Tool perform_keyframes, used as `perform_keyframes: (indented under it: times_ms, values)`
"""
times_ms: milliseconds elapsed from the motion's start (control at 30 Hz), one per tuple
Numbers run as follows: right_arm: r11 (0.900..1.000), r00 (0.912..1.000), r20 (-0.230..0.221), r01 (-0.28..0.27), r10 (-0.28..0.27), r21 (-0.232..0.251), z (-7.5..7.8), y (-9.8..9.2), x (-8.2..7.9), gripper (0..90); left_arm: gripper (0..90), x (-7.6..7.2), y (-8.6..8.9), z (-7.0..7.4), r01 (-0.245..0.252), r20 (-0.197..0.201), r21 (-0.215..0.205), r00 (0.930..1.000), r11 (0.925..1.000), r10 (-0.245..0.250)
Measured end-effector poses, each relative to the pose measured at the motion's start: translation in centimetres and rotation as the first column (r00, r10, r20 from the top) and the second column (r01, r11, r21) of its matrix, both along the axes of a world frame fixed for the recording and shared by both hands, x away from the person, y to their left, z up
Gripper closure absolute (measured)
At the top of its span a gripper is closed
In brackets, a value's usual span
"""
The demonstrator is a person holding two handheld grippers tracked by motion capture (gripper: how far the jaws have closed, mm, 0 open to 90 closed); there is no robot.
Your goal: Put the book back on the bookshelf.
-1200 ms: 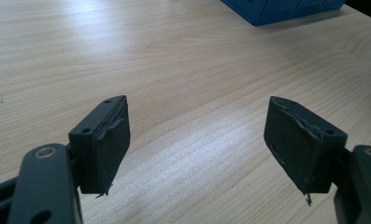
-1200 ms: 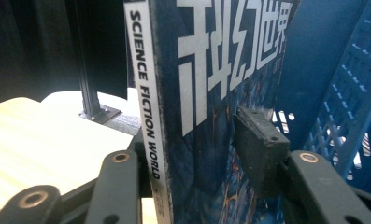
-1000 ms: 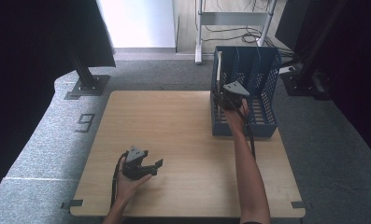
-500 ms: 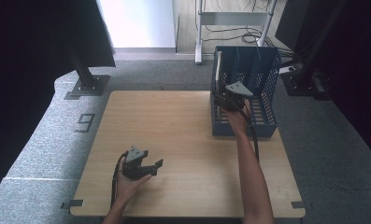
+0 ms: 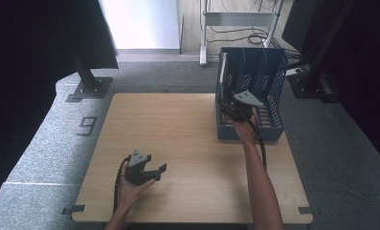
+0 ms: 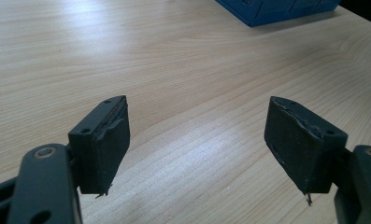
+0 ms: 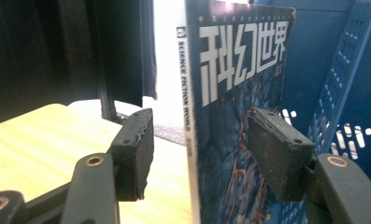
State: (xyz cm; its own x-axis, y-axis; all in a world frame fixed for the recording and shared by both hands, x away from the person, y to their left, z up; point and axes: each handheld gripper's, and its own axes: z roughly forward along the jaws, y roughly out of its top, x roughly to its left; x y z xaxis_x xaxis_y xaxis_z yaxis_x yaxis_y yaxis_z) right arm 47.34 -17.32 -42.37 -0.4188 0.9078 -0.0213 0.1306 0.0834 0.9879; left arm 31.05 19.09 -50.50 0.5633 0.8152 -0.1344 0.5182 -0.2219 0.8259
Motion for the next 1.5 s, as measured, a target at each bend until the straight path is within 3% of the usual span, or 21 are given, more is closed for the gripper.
perform_keyframes:
  times_ms: [133, 433, 700, 900, 1267, 1500]
  values:
    - [1.000, 0.9996, 0.024, -0.013, 0.013, 0.006, -0.1, -0.1, -1.2, 41.1, 22.6, 0.0, 0.0, 0.0, 0.003, 0.002, 0.003, 1.0000, 1.0000, -0.003]
    - [0.998, 0.9985, 0.008, -0.054, 0.054, 0.040, -1.3, -0.5, -3.7, 41.6, 22.6, 0.1, -0.2, -0.1, 0.002, -0.001, 0.009, 1.0000, 1.0000, -0.002]
    - [0.995, 0.9958, -0.004, -0.091, 0.091, 0.044, -2.5, -0.9, -6.0, 42.4, 22.6, 0.2, -0.1, -0.1, 0.001, -0.001, 0.011, 1.0000, 0.9999, -0.001]
    - [0.995, 0.9950, -0.011, -0.099, 0.100, 0.020, -4.0, -1.3, -7.8, 42.5, 22.6, 0.2, -0.2, -0.1, 0.001, -0.001, 0.012, 1.0000, 0.9999, -0.001]
    - [0.994, 0.9907, -0.084, -0.107, 0.106, -0.007, -6.4, -2.3, -10.1, 42.5, 22.6, 0.3, -0.1, -0.1, 0.003, -0.006, 0.010, 1.0000, 0.9999, -0.003]
    - [0.991, 0.9831, -0.125, -0.134, 0.134, 0.004, -8.0, -2.9, -11.4, 42.5, 22.7, 0.4, -0.2, -0.4, 0.003, -0.018, 0.010, 0.9998, 0.9999, -0.003]
